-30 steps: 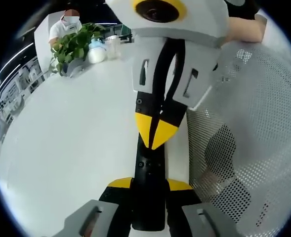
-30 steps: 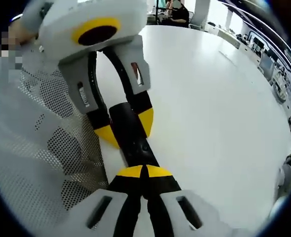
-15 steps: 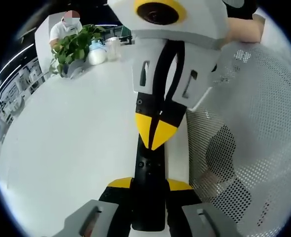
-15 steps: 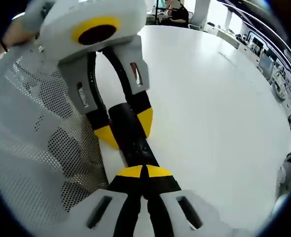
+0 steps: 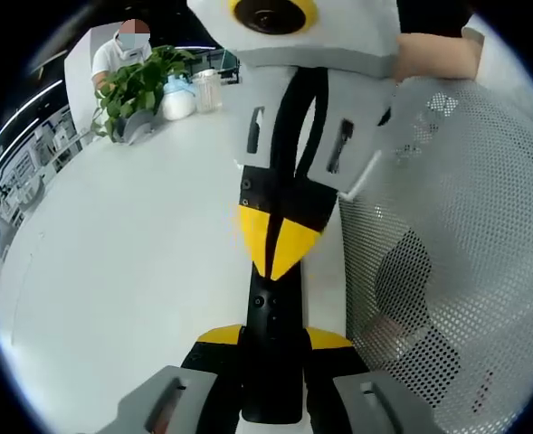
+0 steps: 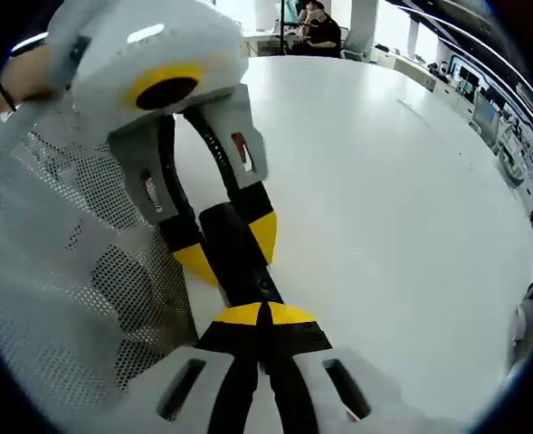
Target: Press the specified remote control buttons in sequence, fully releasing each button before pressing the next.
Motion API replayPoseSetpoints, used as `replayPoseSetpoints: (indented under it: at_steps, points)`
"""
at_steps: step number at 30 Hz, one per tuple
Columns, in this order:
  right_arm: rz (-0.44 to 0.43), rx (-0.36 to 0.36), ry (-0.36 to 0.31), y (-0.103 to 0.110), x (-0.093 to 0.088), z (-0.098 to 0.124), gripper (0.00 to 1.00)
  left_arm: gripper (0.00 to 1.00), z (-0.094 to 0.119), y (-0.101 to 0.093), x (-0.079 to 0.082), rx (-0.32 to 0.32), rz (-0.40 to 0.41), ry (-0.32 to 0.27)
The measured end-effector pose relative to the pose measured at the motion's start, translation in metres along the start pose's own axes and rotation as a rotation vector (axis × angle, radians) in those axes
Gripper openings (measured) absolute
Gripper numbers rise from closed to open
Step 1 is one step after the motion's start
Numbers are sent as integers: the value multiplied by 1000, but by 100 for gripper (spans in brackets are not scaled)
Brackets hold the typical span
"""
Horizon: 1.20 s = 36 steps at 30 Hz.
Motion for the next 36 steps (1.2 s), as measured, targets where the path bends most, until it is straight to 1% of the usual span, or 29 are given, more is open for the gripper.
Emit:
replayPoseSetpoints:
  at_steps: [2, 4, 5, 9, 11, 17, 18, 20, 23, 25, 26, 28, 29, 31, 33, 34, 36]
  points:
    - [25, 22, -5, 5, 2, -2, 0, 24, 0, 0, 0, -1, 4, -1]
    - [43, 38, 10, 8, 1, -5, 0, 24, 0, 0, 0, -2, 12, -1]
    - [49, 41, 20, 9, -1, -6, 0, 24, 0, 0, 0, -3, 16, -2]
    - [57, 40, 13, 8, 0, -5, 0, 24, 0, 1, 0, -5, 23, -2]
    - [79, 33, 13, 10, 0, -6, 0, 24, 0, 1, 0, -6, 23, -1]
    - [324, -33, 44, 15, 2, -9, 0, 24, 0, 1, 1, -6, 22, 0]
    - [392, -48, 53, 17, 3, -9, 0, 24, 0, 1, 1, -7, 21, 1]
    - [486, -70, 68, 20, 3, -10, 0, 24, 0, 1, 1, -6, 18, 0]
    - [608, -98, 88, 25, 3, -11, 0, 24, 0, 1, 0, -8, 20, -8]
    - [672, -114, 96, 27, 3, -10, 0, 24, 0, 1, -1, -10, 25, -21]
    - [736, -132, 110, 30, 3, -10, 0, 24, 1, 1, -2, -11, 28, -29]
    - [821, -152, 136, 33, 3, -12, 0, 24, 1, 1, -2, -13, 27, -33]
    - [845, -163, 150, 35, 4, -12, 0, 24, 0, 1, -2, -13, 25, -32]
    - [868, -165, 157, 36, 3, -13, 0, 24, 0, 1, -2, -11, 18, -30]
    - [850, -163, 152, 34, 4, -13, 0, 24, 0, 1, -1, -10, 15, -28]
    - [807, -151, 138, 32, 4, -12, 0, 24, 0, 1, -1, -9, 13, -28]
    - [648, -114, 101, 27, 4, -11, 0, 24, 0, 0, -1, -6, 8, -28]
Point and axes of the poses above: the point that each gripper's makers call its tool centre point, and the gripper's own axes: z roughly backward along the fingers, y roughly to its left, x roughly out of its top, the point moved 8 cm from there along z, roughly backward along the fingers, and after that the axes turned 6 degrees about -z, right-handed, at the moved point
